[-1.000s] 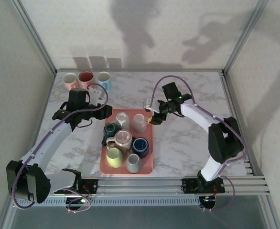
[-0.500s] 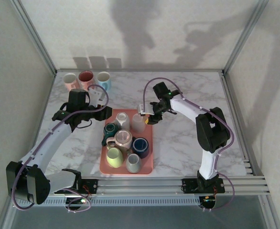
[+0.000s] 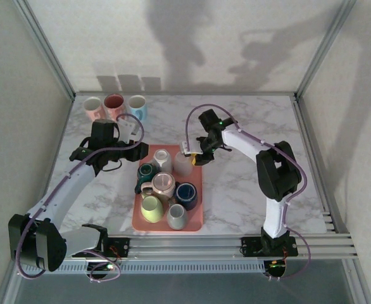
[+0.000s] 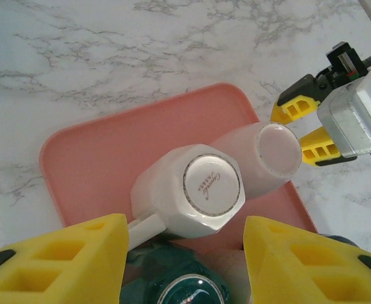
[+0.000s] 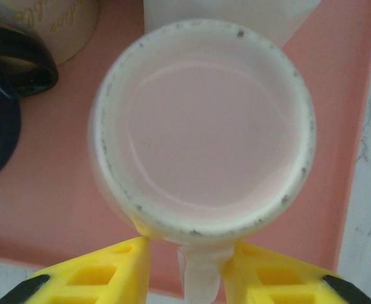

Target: Turn the mug right side up

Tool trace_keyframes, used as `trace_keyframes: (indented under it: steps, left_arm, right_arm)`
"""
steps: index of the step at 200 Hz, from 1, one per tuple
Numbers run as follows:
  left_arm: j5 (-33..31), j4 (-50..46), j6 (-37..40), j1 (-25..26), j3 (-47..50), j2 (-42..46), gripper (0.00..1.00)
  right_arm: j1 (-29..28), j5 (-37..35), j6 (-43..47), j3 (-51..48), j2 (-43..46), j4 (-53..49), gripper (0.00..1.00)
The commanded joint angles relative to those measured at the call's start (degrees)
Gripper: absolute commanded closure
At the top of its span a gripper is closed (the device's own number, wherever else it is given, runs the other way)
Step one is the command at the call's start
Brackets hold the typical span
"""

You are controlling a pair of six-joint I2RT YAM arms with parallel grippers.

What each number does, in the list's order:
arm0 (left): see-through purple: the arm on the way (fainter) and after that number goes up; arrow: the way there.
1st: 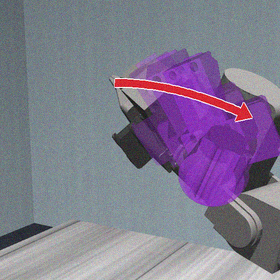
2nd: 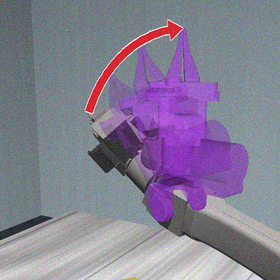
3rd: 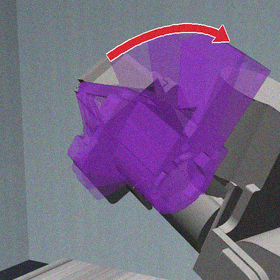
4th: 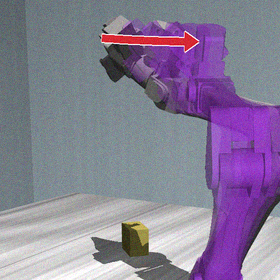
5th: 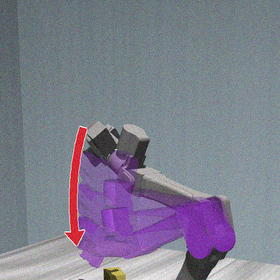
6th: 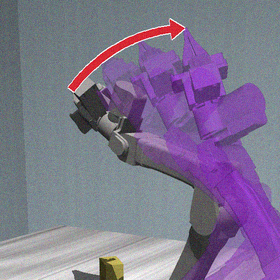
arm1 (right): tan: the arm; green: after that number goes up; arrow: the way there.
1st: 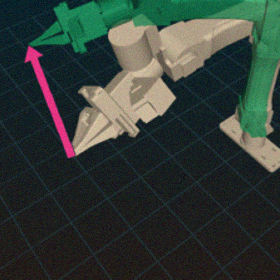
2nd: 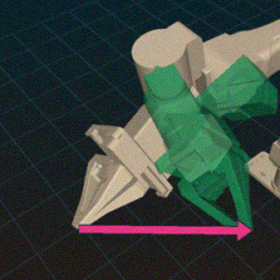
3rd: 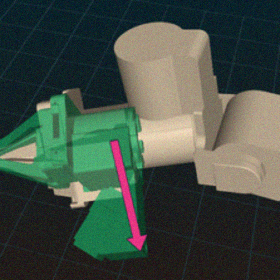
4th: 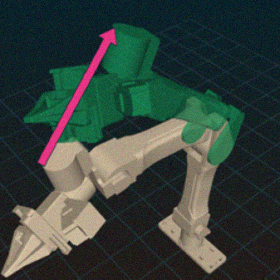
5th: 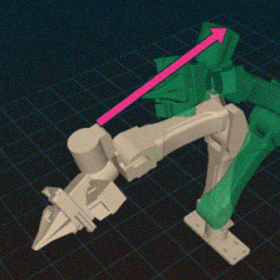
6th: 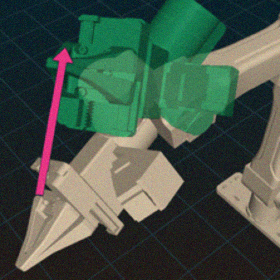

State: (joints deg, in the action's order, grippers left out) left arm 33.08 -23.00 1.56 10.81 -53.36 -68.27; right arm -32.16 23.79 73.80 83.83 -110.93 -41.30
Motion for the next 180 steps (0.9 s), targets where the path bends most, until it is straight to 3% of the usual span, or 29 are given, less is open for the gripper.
trace_keyframes:
  steps: [1, 75, 143, 180]
  left_arm:
    - [0.15, 0.48, 1.05, 0.36, 0.80, 1.46, 0.49]
    - [-0.20, 0.68, 0.96, 0.36, 0.63, 0.98, 0.50]
    - [-0.20, 0.53, 0.46, 0.36, -0.02, 0.25, 0.50]
    - [-0.21, -0.86, -0.89, 0.40, -2.04, -0.55, 0.51]
  right_arm:
    - [-0.93, -1.45, 0.58, 2.75, -1.88, -4.13, 0.64]
    - [-1.79, -2.96, -1.90, 3.31, -2.88, -4.15, 0.76]
    - [-1.85, -3.97, -3.51, 2.61, -1.08, -3.06, 1.00]
    - [-1.69, -3.52, -6.65, 1.08, 1.29, -2.26, 1.00]
